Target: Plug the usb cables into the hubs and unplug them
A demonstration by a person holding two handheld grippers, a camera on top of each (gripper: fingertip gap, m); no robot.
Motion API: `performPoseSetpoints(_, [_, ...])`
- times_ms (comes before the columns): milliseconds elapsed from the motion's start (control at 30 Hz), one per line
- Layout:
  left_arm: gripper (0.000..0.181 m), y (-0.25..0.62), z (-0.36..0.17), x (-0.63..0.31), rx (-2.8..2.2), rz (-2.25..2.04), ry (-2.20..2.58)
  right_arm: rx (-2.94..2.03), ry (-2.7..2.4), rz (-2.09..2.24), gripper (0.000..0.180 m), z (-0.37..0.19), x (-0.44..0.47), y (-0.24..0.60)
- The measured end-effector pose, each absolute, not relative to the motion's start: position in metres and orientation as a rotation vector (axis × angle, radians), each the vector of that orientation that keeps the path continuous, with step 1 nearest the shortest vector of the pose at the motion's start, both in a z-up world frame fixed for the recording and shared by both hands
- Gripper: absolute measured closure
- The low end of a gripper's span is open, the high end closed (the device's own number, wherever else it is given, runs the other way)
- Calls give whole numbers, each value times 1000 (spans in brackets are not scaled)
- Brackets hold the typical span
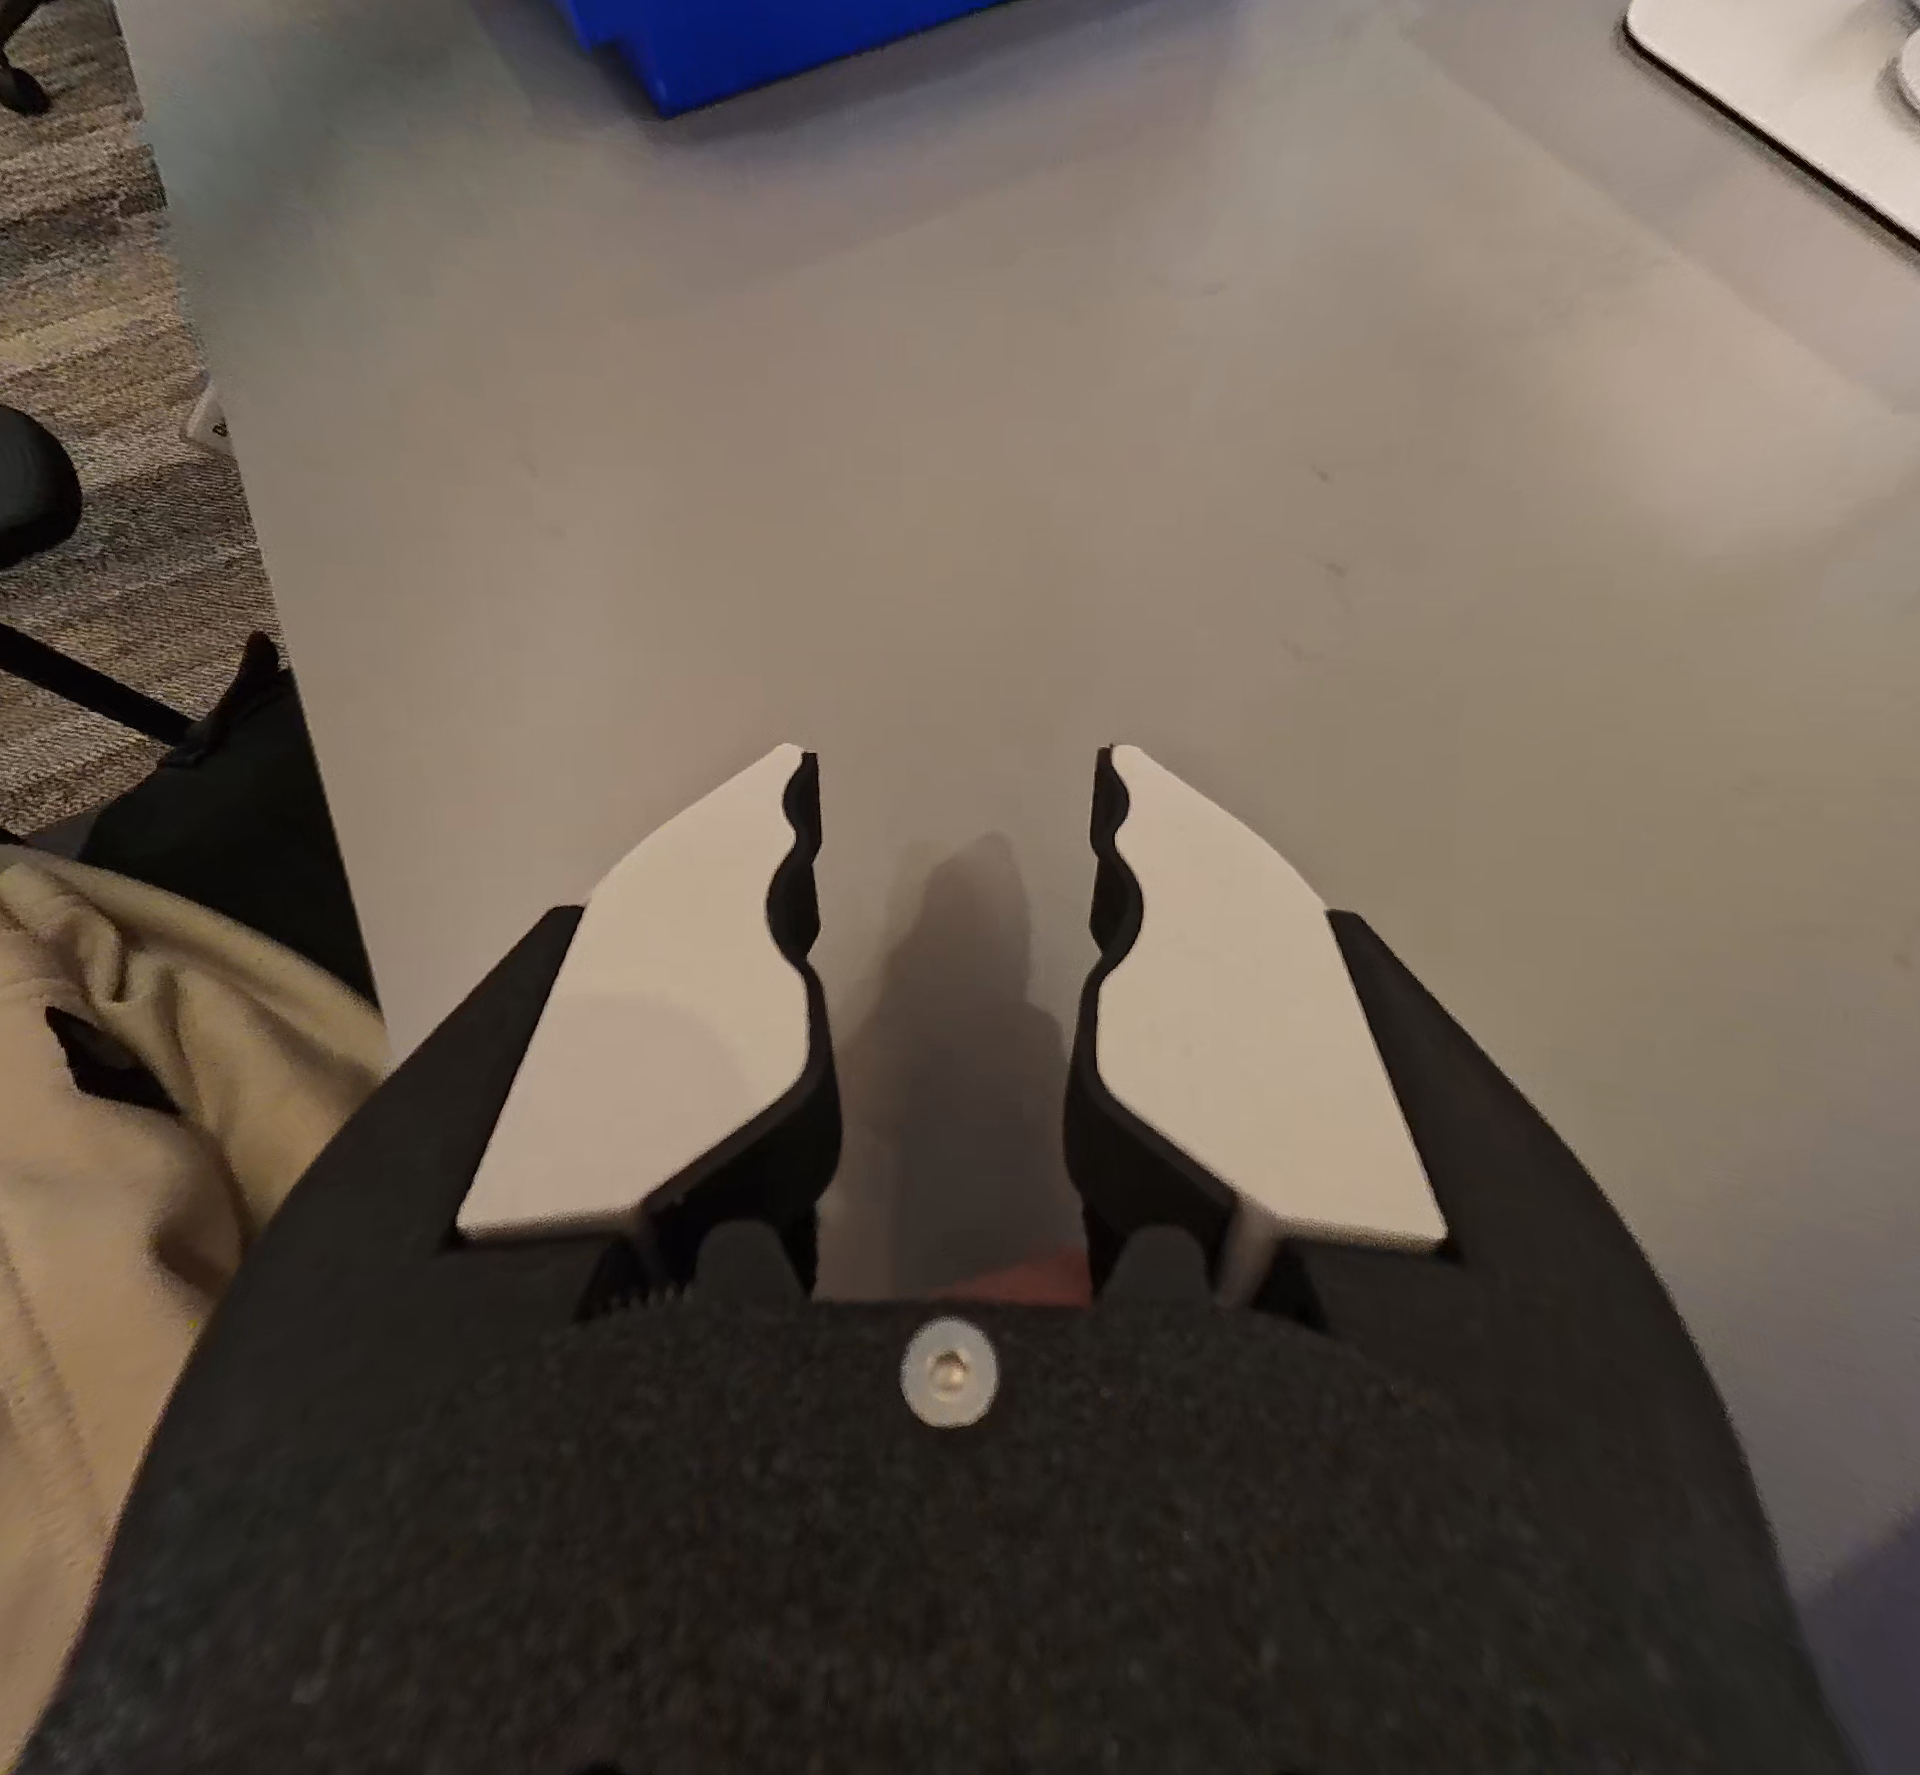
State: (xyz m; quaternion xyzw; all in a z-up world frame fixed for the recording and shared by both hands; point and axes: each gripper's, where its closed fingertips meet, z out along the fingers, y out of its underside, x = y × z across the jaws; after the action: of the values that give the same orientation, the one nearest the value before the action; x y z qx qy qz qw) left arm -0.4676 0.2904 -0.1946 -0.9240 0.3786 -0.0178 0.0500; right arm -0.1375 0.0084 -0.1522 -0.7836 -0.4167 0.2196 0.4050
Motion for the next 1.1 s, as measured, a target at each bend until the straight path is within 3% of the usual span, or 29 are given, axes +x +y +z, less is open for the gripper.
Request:
performPoseSetpoints(100, [118, 288, -193, -467, -2866, -17, 1160, -1970, -1070, 548, 130, -149, -141, 6])
performPoseSetpoints(333, [120, 292, -166, -483, -2736, 174, 1166, -1936, -1067, 552, 132, -134, -139, -1])
performPoseSetpoints(533, [121, 283, -63, -472, -2523, 136, 1098, -1903, -1051, 519, 133, -118, -135, -2])
performPoseSetpoints(867, [121, 223, 162, -376, -2075, -8, 1146, -1899, -979, 501, 134, -106, -125, 4])
performPoseSetpoints(1000, [122, 189, 198, -327, -1957, -119, 1189, -1883, -946, 556, 135, -103, -123, 4])
performPoseSetpoints(1100, [122, 167, 182, -296, -1896, -120, 1262, -1862, -915, 616, 135, -97, -121, 1])
